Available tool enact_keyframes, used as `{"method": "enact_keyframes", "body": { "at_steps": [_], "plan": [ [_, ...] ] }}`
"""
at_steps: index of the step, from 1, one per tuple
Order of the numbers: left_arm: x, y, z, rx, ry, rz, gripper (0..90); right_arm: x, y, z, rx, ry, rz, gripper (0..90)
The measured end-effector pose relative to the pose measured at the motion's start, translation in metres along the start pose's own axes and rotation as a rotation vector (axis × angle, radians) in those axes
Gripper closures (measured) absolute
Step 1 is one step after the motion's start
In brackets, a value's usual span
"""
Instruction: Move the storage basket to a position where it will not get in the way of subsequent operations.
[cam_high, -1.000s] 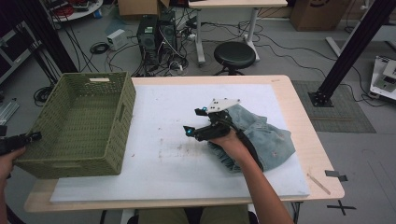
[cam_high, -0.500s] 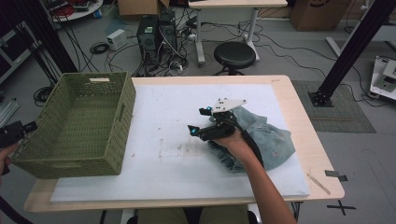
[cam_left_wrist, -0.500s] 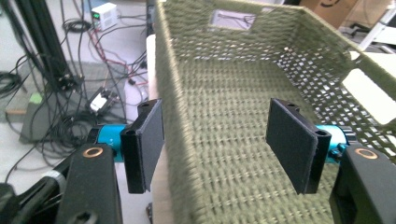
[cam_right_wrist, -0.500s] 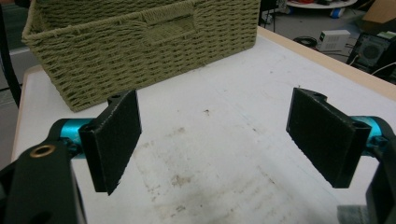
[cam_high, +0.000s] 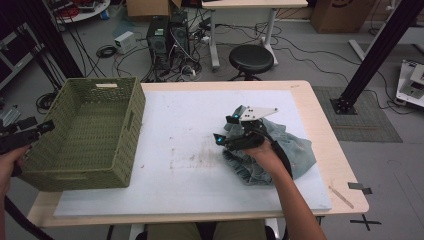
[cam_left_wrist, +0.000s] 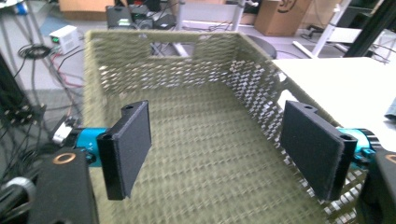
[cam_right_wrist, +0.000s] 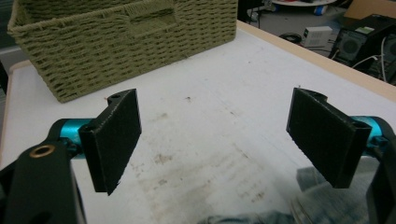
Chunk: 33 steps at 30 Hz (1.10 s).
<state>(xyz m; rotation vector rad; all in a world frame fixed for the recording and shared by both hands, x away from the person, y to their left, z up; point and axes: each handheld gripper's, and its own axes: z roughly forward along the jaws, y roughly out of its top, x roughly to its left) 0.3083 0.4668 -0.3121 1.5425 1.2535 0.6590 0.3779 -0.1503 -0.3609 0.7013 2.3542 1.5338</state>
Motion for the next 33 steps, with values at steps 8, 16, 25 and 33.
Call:
{"method": "enact_keyframes", "body": {
  "at_steps": [8,16,25,33],
  "plan": [
    [-0.031,0.011,0.023,-0.024,-0.089,0.010,23.3,-0.010,-0.009,-0.019,0.009,-0.023,0.008,18.1],
    [-0.062,0.012,0.051,-0.027,-0.171,0.036,23.3,-0.022,-0.017,-0.039,0.027,-0.059,0.015,18.1],
    [-0.103,0.016,0.080,-0.028,-0.243,0.080,23.3,-0.033,-0.028,-0.057,0.032,-0.090,0.035,18.1],
    [-0.138,0.016,0.102,-0.045,-0.314,0.124,23.3,-0.040,-0.035,-0.067,0.024,-0.109,0.051,18.1]
  ]
}}
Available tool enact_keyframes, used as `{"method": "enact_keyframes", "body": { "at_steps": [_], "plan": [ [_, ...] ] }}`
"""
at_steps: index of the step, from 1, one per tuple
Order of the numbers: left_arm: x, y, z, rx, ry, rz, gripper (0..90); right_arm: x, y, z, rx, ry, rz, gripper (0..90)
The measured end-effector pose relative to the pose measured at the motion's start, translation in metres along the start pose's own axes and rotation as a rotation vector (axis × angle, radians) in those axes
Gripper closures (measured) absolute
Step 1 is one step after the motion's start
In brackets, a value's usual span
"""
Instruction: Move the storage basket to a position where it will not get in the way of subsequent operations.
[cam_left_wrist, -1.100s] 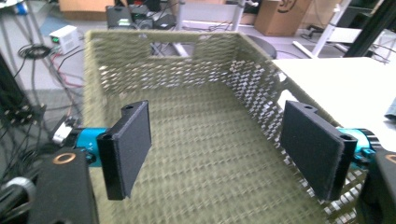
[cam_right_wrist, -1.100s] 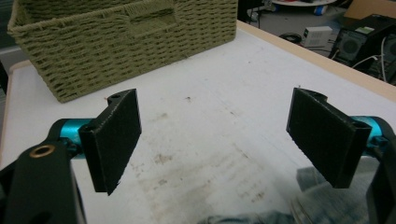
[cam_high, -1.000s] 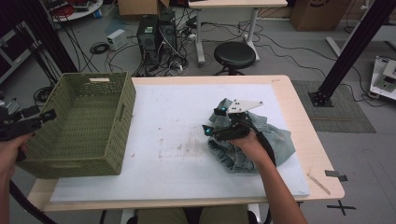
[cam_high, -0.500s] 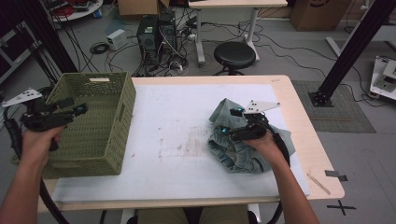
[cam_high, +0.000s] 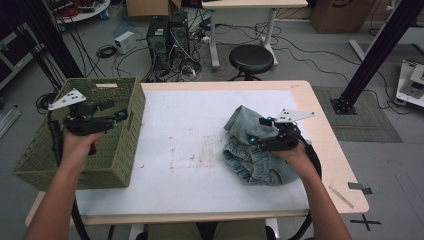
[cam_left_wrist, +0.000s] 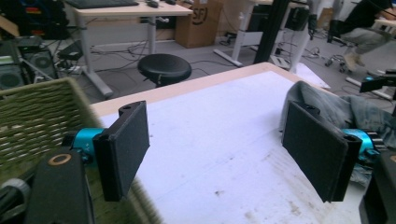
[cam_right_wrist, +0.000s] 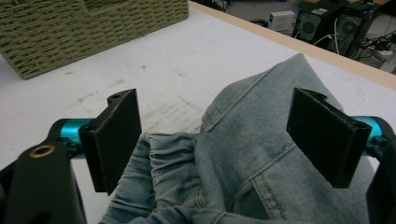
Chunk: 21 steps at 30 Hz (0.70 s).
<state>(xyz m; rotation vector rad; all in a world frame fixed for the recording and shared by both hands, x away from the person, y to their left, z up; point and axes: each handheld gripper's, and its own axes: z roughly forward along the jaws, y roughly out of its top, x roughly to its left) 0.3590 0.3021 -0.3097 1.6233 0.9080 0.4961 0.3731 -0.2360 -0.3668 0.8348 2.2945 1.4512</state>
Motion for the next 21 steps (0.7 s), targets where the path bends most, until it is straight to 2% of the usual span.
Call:
{"method": "enact_keyframes", "body": {
  "at_steps": [2,6,10,21],
  "plan": [
    [-0.006,0.000,0.008,0.008,-0.025,-0.009,23.3,-0.002,-0.002,-0.002,-0.007,-0.003,0.003,18.1],
    [-0.019,0.000,0.022,0.014,-0.049,-0.004,21.3,-0.005,-0.005,-0.006,-0.018,-0.010,0.010,18.1],
    [-0.033,-0.002,0.038,0.008,-0.093,0.011,21.3,-0.009,-0.010,-0.012,-0.026,-0.021,0.018,18.1],
    [-0.073,-0.011,0.084,-0.023,-0.173,0.037,21.7,-0.015,-0.018,-0.020,-0.018,-0.044,0.026,18.1]
  ]
}}
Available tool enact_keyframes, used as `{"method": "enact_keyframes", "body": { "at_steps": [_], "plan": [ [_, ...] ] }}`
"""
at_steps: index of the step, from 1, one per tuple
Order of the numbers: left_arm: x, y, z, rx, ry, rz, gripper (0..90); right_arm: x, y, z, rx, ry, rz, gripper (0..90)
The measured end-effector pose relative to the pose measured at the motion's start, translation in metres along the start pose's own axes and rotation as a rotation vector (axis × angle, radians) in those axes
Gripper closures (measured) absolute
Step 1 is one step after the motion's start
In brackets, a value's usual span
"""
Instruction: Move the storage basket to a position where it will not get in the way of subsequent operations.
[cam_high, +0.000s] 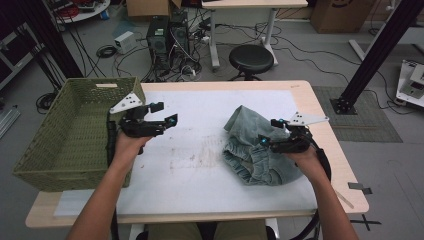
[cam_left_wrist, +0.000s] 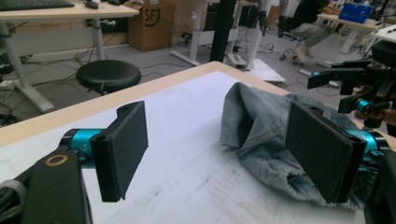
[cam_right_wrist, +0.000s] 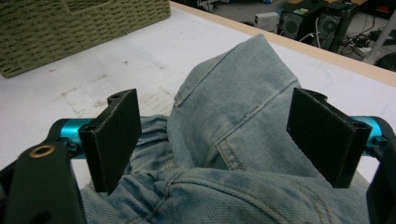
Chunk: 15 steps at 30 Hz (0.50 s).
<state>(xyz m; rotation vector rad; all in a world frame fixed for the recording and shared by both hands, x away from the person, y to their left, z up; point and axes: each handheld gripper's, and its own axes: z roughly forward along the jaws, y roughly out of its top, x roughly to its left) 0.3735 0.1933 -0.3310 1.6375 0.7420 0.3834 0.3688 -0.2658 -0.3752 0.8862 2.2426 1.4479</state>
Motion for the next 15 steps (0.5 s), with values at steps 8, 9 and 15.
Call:
{"method": "enact_keyframes", "body": {
  "at_steps": [8,9,15],
  "plan": [
    [-0.014,-0.013,0.037,0.037,-0.031,0.048,21.7,-0.005,-0.004,-0.005,0.009,-0.022,0.002,18.1],
    [-0.016,-0.015,0.041,0.051,-0.031,0.061,21.7,-0.005,-0.005,-0.006,0.010,-0.023,0.002,18.1],
    [-0.025,-0.028,0.060,0.037,-0.033,0.064,21.7,-0.009,-0.011,-0.009,0.014,-0.035,0.019,18.1]
  ]
}}
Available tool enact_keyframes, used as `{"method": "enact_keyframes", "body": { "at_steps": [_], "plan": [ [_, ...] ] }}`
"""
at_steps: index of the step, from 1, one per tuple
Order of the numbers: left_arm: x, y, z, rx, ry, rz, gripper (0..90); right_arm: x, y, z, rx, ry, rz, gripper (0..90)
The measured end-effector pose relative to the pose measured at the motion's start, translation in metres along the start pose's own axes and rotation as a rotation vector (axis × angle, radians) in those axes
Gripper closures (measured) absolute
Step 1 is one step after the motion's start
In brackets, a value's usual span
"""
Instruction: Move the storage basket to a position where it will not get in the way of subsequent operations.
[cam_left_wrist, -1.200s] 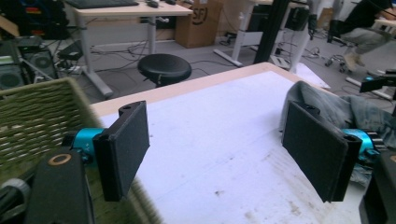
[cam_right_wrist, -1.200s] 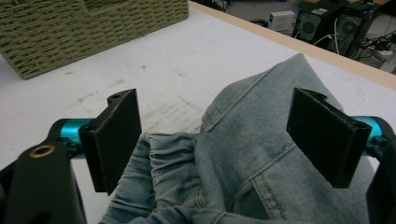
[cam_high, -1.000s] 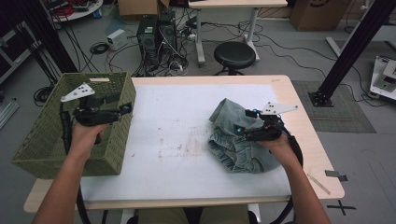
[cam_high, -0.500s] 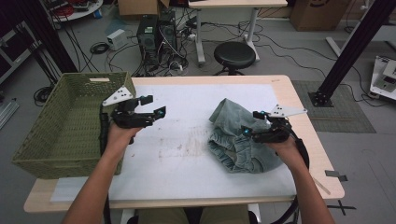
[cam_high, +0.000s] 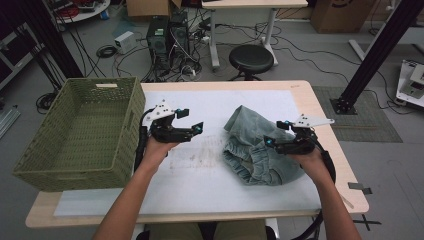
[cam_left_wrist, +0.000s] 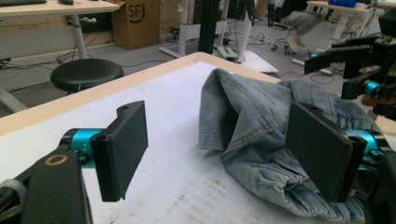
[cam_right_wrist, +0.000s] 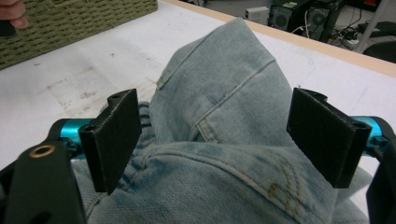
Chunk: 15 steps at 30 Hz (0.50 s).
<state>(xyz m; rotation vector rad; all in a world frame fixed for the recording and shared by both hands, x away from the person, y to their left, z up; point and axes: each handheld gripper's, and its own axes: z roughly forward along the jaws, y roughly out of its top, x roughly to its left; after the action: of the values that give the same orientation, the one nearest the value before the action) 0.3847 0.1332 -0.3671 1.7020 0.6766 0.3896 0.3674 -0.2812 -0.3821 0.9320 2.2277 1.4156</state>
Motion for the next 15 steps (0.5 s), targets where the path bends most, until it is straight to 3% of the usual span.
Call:
{"method": "enact_keyframes", "body": {
  "at_steps": [6,15],
  "plan": [
    [0.000,-0.009,0.006,-0.009,0.001,-0.045,21.3,-0.003,-0.004,-0.004,0.005,-0.010,0.001,18.1],
    [0.002,-0.016,0.004,0.003,0.024,-0.040,21.3,-0.007,-0.003,-0.008,-0.002,-0.031,0.007,18.1]
  ]
}}
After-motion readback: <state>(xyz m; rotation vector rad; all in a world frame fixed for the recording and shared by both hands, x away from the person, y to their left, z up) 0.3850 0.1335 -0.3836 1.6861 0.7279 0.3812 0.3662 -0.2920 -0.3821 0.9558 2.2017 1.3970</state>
